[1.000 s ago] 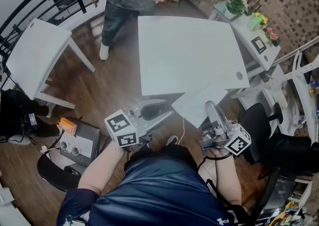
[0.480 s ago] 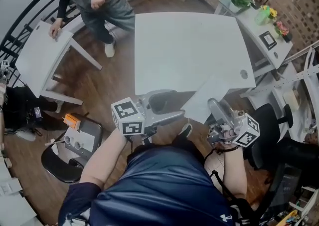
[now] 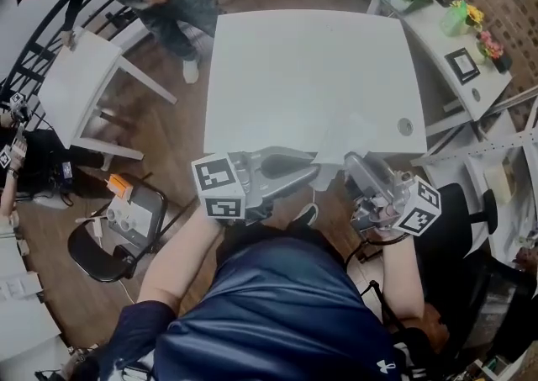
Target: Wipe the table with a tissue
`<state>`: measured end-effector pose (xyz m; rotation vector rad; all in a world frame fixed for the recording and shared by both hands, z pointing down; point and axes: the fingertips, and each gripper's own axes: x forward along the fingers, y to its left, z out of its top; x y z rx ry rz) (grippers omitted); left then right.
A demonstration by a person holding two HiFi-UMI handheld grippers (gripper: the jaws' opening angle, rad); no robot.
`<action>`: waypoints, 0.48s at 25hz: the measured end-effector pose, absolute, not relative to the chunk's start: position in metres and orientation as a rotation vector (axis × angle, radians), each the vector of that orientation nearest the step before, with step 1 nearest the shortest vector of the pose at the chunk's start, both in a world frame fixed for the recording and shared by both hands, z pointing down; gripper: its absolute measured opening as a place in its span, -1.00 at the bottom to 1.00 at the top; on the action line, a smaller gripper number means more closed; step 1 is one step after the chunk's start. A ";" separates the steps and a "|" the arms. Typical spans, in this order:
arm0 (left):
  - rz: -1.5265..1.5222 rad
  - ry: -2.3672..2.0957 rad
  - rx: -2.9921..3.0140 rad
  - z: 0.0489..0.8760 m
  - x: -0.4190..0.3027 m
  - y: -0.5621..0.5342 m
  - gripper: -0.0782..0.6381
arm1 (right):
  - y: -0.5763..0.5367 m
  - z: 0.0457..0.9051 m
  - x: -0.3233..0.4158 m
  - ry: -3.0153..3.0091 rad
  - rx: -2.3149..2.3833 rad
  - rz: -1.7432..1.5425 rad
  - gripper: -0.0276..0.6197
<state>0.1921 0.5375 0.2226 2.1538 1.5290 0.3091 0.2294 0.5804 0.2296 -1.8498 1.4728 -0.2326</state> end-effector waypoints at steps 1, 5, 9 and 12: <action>0.309 1.527 2.166 0.222 0.195 0.542 -0.76 | 0.584 0.236 0.239 1.438 -1.873 -0.261 -0.84; 0.299 1.548 2.122 0.218 0.200 0.554 -0.76 | 0.587 0.247 0.252 1.435 -1.804 -0.361 -0.13; 0.316 1.629 2.054 0.220 0.202 0.560 -0.76 | 0.572 0.248 0.246 1.525 -1.651 -0.427 -0.07; 0.337 1.674 2.018 0.228 0.207 0.560 -0.76 | 0.562 0.252 0.245 1.571 -1.607 -0.450 -0.33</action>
